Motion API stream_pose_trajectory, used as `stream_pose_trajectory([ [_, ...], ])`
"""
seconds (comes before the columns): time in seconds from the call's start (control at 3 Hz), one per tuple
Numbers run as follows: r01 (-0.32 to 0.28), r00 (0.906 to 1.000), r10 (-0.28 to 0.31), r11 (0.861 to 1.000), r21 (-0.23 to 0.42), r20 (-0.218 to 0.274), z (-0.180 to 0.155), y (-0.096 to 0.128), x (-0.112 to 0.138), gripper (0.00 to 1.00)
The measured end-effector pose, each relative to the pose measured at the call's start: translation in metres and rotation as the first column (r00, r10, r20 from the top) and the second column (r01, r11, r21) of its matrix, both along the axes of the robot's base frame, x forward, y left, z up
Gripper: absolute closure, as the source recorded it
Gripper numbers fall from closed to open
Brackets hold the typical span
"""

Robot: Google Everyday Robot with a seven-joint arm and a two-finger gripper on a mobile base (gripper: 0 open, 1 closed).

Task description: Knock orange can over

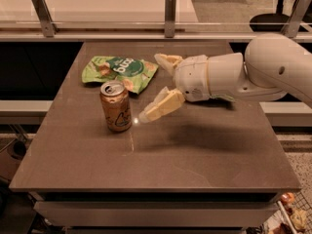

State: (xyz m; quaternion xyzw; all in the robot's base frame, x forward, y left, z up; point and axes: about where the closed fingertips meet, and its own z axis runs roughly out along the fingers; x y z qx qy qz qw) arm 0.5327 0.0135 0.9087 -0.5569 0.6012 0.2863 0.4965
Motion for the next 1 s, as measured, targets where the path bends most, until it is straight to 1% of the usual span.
stream_pose_trajectory([
  [0.33,-0.032,0.9990,0.033,0.999,0.024,-0.030,-0.007,0.018,0.014,0.00],
  [0.67,-0.054,0.9970,0.057,0.997,0.049,-0.053,-0.012,0.035,0.021,0.00],
  [1.0,-0.043,0.9967,0.049,0.996,0.082,-0.065,-0.014,0.048,0.013,0.00],
])
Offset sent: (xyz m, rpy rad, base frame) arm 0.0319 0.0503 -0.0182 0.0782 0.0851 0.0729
